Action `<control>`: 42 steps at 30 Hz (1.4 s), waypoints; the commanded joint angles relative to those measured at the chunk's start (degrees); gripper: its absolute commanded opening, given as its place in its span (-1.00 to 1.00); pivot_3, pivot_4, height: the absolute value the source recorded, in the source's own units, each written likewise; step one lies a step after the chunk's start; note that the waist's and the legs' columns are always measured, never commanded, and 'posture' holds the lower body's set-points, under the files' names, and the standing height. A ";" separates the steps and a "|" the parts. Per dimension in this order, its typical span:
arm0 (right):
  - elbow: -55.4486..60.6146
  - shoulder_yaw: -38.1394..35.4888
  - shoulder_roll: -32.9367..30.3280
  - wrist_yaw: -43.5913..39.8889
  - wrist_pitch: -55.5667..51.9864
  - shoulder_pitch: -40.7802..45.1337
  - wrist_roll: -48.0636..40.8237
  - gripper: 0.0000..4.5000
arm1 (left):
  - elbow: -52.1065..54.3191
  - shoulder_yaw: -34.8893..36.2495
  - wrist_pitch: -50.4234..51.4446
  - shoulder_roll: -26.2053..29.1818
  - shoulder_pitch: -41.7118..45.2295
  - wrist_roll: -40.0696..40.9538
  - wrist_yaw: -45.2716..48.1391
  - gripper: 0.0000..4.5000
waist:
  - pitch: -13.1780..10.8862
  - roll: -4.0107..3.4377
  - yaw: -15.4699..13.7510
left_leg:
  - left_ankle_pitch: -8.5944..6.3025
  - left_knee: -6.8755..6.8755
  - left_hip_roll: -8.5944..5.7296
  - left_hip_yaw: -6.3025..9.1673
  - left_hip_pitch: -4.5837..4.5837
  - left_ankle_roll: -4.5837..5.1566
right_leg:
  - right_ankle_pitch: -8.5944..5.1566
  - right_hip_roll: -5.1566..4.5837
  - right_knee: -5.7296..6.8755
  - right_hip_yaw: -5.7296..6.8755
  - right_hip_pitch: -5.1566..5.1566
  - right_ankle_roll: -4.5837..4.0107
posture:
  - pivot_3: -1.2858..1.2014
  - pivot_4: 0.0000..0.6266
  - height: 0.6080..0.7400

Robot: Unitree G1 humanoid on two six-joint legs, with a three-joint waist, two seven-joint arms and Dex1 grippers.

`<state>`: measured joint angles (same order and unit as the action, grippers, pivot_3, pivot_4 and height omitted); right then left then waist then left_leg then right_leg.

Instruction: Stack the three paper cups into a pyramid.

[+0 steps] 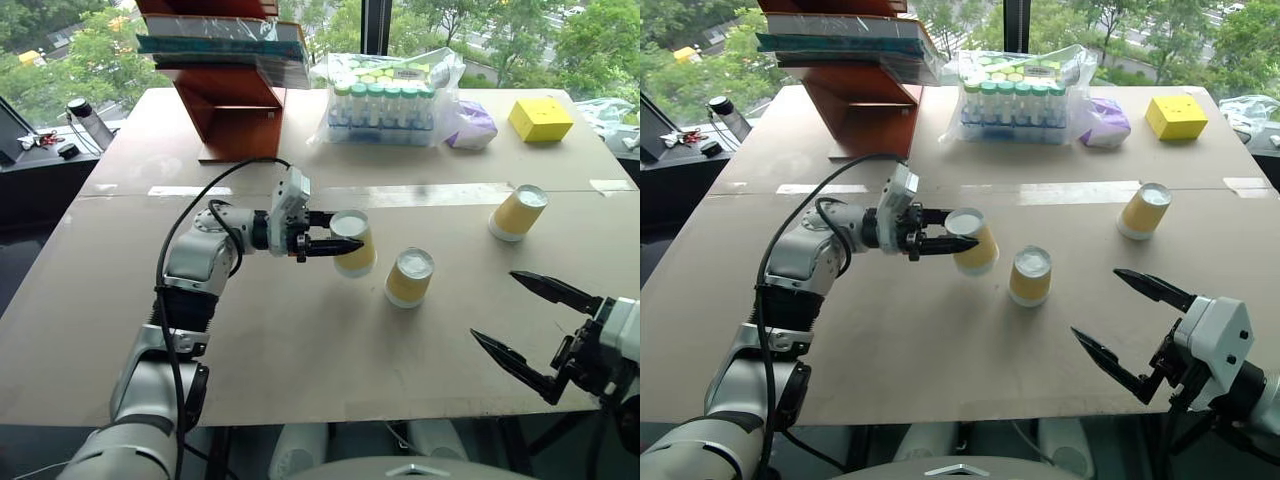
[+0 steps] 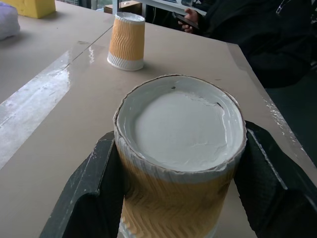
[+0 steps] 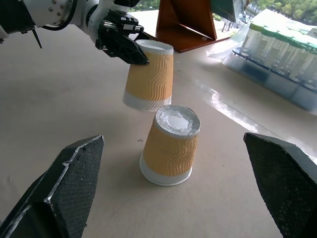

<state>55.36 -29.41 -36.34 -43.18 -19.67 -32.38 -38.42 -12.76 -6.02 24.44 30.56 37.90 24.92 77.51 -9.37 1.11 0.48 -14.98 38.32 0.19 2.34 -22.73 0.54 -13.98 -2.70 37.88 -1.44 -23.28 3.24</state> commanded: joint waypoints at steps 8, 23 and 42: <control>1.21 0.44 0.05 1.51 1.54 0.36 1.45 1.00 | 3.19 -2.83 -8.22 -0.72 -5.70 -2.11 3.46 0.08 | 0.00 0.00 0.15 | 0.00 -0.01 0.02 0.02 0.00 0.00 | 0.00 0.01 0.01 0.00 0.00 0.00 | 0.03 -0.52 1.00; 2.63 0.57 0.42 2.75 1.34 -1.03 1.37 1.00 | -1.89 -4.01 -15.83 -4.15 -5.70 -6.76 0.52 0.08 | 0.03 0.01 0.00 | 0.00 0.02 0.00 0.01 0.03 0.00 | 0.00 0.00 0.01 0.00 0.05 0.00 | 0.03 -0.52 1.00; 3.55 0.21 0.07 3.22 1.11 -2.45 0.91 1.00 | -0.70 -4.63 -16.34 -6.23 -6.79 -7.59 -0.85 0.08 | 0.06 0.00 -0.17 | 0.00 0.04 -0.01 0.07 0.17 0.00 | 0.00 -0.01 -0.01 0.05 0.22 0.00 | 0.03 -0.52 1.00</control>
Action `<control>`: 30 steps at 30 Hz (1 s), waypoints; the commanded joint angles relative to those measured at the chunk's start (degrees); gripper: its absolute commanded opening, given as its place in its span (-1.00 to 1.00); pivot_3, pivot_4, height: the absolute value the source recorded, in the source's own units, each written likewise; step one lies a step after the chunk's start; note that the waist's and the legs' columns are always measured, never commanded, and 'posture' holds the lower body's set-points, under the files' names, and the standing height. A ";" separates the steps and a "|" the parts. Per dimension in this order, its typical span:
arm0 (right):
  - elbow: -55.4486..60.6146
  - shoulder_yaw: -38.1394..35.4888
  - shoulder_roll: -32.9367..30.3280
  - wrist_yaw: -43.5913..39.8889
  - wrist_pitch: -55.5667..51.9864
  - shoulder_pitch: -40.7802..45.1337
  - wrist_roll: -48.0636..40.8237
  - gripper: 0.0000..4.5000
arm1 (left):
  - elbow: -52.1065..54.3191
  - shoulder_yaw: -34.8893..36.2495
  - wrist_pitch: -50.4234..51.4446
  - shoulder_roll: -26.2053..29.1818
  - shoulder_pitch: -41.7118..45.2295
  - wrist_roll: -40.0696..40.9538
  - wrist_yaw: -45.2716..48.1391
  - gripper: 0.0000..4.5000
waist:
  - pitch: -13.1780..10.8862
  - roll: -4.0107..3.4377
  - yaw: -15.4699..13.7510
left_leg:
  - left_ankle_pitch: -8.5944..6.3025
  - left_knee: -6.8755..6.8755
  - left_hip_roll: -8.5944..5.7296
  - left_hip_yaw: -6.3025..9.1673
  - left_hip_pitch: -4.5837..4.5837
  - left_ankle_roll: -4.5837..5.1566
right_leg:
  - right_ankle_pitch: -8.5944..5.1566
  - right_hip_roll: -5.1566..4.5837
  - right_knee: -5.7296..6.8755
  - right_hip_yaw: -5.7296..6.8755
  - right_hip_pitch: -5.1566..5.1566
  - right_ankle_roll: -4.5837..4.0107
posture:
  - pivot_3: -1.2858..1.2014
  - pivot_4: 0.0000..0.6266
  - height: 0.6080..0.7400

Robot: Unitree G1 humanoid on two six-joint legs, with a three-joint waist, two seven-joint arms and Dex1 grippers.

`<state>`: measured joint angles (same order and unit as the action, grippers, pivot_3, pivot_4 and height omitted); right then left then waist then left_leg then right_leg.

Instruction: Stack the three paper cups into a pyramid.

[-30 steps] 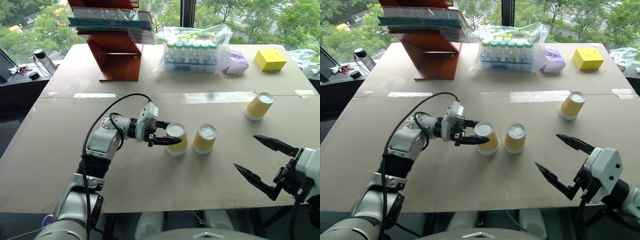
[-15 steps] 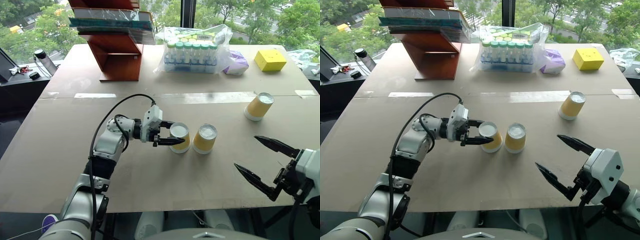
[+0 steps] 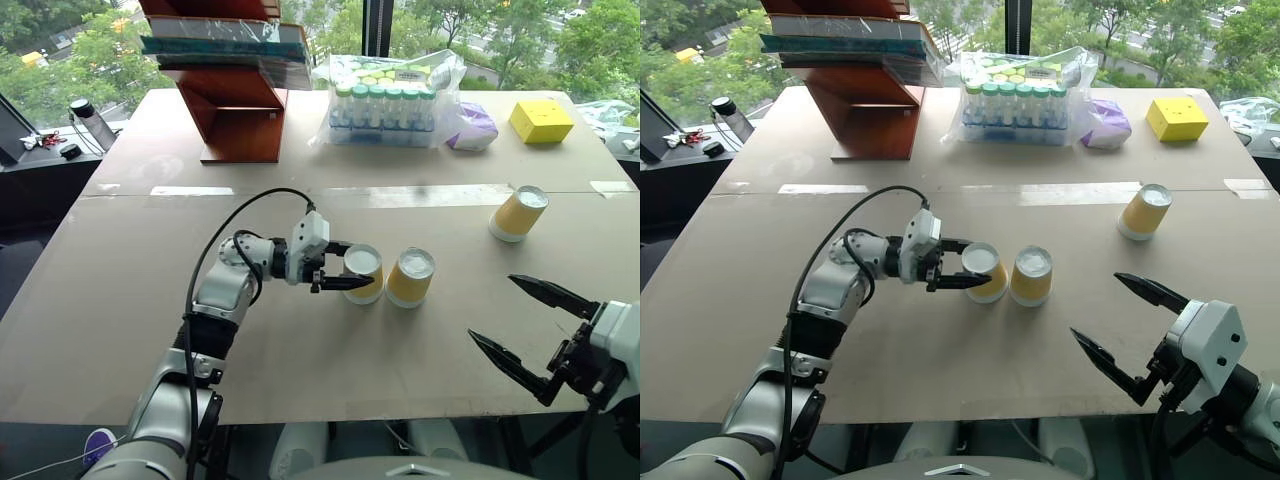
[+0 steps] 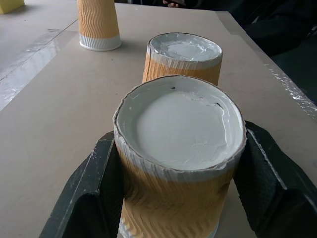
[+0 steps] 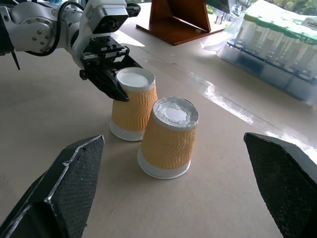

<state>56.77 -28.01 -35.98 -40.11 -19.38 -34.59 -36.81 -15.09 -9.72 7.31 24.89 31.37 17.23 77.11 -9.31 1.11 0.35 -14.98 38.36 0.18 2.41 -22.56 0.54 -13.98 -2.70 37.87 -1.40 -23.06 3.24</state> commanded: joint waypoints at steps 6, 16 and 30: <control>2.18 -1.37 -0.54 0.09 0.52 -0.49 -0.92 1.00 | 3.27 -1.03 2.96 -1.27 0.07 0.59 -1.35 0.08 | 0.00 0.00 -0.15 | 0.00 0.01 0.00 0.03 0.01 0.00 | 0.00 0.00 -0.01 0.04 0.03 0.00 | 0.03 -0.52 1.00; 2.33 -1.39 -0.55 0.08 0.51 -0.93 -0.82 1.00 | 5.07 -1.55 5.14 -1.15 0.22 0.82 -1.60 0.08 | 0.00 0.00 -0.08 | 0.00 0.00 0.00 0.05 0.01 0.00 | 0.00 0.00 -0.01 0.05 0.03 0.00 | 0.03 -0.52 1.00; 2.17 -0.79 -0.62 0.33 0.40 -0.29 -0.52 1.00 | 8.22 0.16 8.63 0.18 -0.93 2.70 -2.80 0.96 | 0.00 0.00 0.05 | 0.00 0.00 0.00 0.07 0.01 0.00 | 0.00 0.00 -0.01 0.06 0.03 0.00 | 0.03 -0.52 1.00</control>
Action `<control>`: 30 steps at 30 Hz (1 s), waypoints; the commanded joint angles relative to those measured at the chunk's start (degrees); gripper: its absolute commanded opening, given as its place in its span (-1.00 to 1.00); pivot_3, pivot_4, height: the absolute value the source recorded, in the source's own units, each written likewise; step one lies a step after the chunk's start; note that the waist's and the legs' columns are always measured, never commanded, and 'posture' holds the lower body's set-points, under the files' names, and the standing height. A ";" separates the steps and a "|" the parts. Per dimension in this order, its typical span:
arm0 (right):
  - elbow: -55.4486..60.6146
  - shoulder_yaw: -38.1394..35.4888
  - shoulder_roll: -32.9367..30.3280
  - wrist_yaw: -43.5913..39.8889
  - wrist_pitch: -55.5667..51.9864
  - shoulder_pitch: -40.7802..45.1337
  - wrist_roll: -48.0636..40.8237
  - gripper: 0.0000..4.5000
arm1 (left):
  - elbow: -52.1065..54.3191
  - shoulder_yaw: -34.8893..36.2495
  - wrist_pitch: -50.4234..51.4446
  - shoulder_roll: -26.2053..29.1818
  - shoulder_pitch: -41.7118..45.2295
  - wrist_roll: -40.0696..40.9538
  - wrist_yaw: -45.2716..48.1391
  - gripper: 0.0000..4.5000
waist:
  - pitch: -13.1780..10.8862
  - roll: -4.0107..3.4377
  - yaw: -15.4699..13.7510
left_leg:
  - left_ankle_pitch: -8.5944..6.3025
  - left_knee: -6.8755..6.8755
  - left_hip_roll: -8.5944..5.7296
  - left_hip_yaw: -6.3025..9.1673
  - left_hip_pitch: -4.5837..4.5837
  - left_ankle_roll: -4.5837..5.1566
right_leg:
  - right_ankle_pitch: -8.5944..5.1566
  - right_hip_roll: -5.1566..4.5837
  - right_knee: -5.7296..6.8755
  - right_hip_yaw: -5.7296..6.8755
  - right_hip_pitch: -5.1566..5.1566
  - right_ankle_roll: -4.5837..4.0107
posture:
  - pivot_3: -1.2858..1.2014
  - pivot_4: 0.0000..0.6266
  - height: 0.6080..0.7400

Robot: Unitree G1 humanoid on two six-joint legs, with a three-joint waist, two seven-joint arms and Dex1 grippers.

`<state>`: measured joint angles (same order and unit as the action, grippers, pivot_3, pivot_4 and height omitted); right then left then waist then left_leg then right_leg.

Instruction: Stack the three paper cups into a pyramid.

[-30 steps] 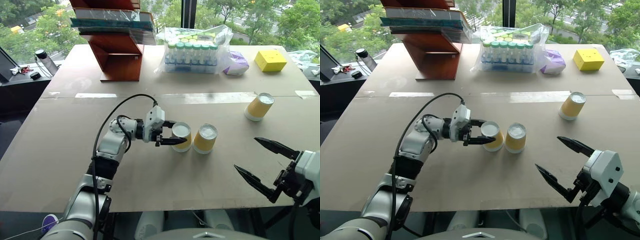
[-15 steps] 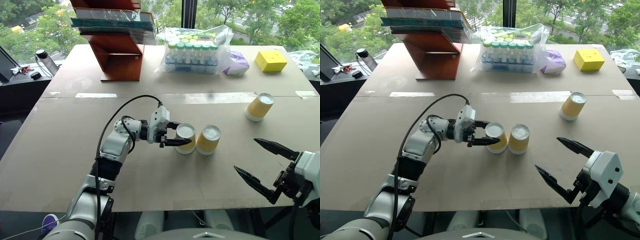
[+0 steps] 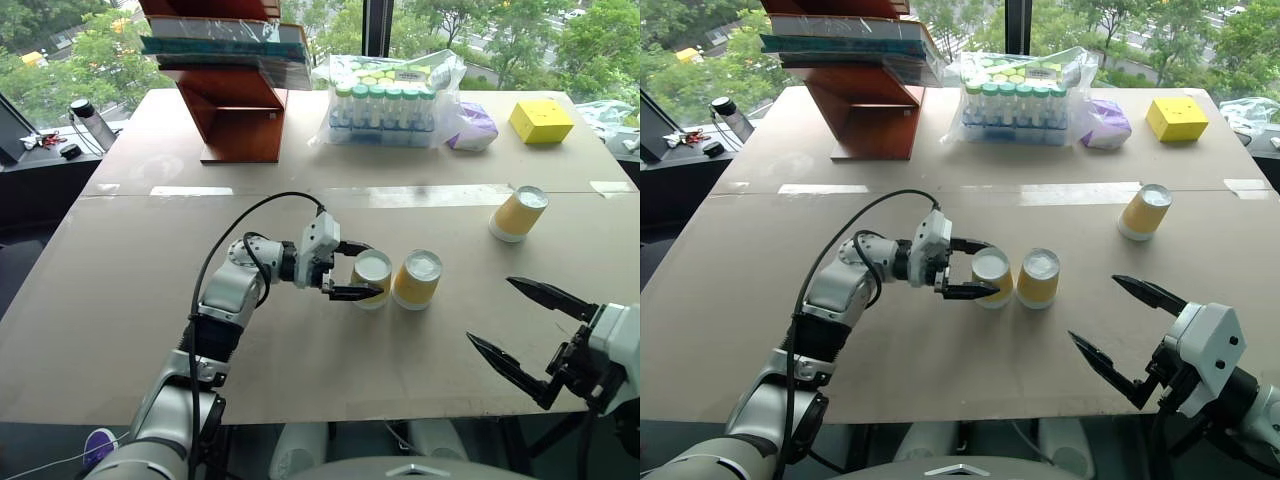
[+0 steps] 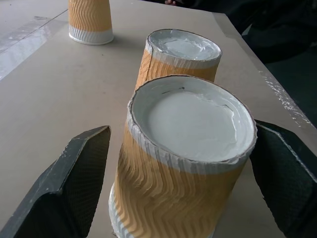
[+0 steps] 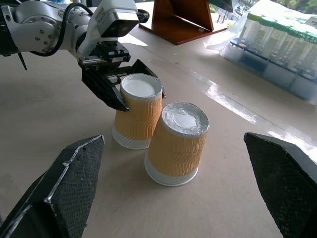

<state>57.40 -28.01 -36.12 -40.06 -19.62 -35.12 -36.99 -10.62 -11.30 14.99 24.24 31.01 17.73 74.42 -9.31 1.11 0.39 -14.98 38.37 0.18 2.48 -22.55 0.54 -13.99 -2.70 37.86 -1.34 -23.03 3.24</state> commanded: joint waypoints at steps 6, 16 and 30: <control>-2.02 -1.00 -1.51 5.51 -4.36 6.18 -4.50 1.00 | 10.61 6.91 7.60 6.15 -5.53 11.22 3.58 0.96 | 0.00 -0.01 0.48 | 0.00 -0.02 0.10 0.24 0.04 0.00 | 0.00 0.01 0.00 -0.02 0.00 -0.01 | 0.03 -0.52 1.00; -25.61 3.69 -3.99 19.41 -12.06 30.88 7.30 1.00 | 24.73 16.45 17.37 14.41 -12.66 25.22 2.60 0.96 | -0.05 -0.06 -0.34 | 0.00 -0.02 0.09 0.18 -0.01 0.00 | -0.01 -0.06 -0.05 0.07 0.00 -0.03 | 0.03 -0.52 1.00; -49.25 12.86 0.47 21.10 -12.20 52.45 14.97 1.00 | 27.69 20.67 15.97 18.81 -17.39 25.41 0.63 0.96 | -0.14 -0.21 0.36 | 0.00 -0.14 0.08 -0.16 -0.06 0.00 | 0.00 0.02 -0.05 -0.10 -0.15 -0.03 | 0.03 -0.52 1.00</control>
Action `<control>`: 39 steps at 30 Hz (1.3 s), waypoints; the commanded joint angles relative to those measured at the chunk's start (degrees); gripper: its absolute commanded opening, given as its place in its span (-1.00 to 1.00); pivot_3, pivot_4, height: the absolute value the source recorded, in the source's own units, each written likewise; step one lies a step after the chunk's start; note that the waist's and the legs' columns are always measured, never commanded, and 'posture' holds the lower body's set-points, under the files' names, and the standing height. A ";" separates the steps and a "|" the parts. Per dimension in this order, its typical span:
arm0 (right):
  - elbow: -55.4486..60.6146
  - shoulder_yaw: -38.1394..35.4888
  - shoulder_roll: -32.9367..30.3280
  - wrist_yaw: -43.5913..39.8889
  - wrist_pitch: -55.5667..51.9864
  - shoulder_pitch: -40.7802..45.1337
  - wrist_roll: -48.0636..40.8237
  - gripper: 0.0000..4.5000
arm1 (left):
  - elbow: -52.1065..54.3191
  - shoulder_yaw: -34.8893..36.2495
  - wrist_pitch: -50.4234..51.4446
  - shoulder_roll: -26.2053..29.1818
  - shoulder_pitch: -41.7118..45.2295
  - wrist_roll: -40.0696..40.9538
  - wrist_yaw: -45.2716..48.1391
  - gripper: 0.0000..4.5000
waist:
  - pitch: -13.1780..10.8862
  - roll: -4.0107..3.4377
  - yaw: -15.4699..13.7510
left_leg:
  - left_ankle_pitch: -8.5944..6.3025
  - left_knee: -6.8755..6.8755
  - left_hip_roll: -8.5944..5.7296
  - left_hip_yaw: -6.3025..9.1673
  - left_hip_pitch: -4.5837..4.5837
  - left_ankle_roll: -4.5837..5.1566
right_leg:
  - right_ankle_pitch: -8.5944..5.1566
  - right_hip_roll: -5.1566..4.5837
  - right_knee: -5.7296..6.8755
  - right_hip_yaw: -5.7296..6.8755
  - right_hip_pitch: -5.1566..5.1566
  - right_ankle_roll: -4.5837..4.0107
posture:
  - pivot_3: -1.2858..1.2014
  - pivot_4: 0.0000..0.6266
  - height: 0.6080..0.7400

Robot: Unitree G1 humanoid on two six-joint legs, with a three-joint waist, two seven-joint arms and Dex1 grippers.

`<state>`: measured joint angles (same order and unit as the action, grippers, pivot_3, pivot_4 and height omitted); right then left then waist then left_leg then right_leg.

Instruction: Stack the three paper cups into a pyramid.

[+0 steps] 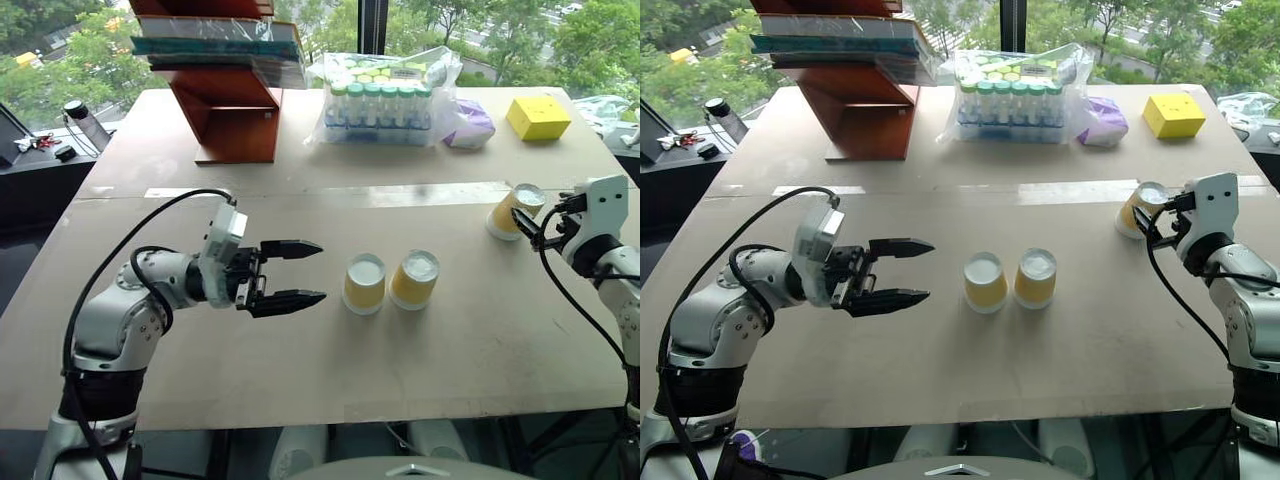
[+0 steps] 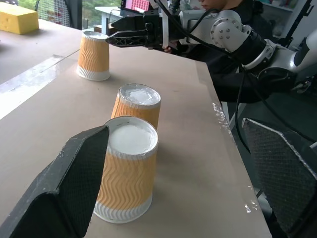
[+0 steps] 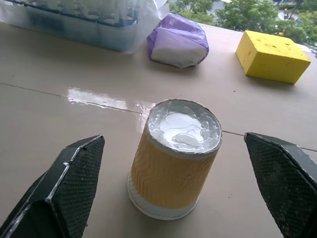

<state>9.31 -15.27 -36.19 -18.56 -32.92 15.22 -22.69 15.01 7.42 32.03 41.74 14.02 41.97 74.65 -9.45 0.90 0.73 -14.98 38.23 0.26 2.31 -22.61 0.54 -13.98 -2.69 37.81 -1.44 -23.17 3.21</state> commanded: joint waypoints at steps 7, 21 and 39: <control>-8.41 0.64 2.31 -0.18 1.65 7.50 2.41 1.00 | 3.47 2.35 -0.61 1.69 -0.96 2.10 -0.51 0.96 | -0.01 -0.01 0.10 | 0.00 0.00 0.00 -0.03 -0.01 0.00 | 0.00 -0.02 -0.01 -0.03 -0.01 0.00 | 0.03 -0.52 1.00; -16.63 1.02 3.23 -2.48 5.76 11.24 5.46 0.01 | 4.24 3.67 -1.26 1.72 -2.86 3.56 -0.82 1.00 | -0.01 -0.02 0.19 | 0.00 -0.05 0.01 -0.11 -0.08 0.00 | 0.01 -0.02 0.01 -0.08 -0.15 0.00 | 0.03 -0.52 1.00; 24.60 4.14 -8.32 -20.24 -18.15 13.41 -23.65 0.01 | -1.18 8.79 -4.37 -3.96 -2.86 7.58 -4.17 1.00 | -0.07 -0.01 0.09 | -0.01 -0.06 0.10 0.01 -0.13 0.00 | 0.01 -0.02 -0.01 -0.01 -0.18 0.00 | 0.03 -0.52 1.00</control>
<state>30.83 -11.44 -43.04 -38.07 -47.89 27.25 -42.64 13.68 14.15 27.57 36.41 11.21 47.50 68.61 -9.52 0.89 0.82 -14.98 38.17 0.36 2.32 -22.75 0.54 -13.98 -2.71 37.79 -1.45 -23.35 3.21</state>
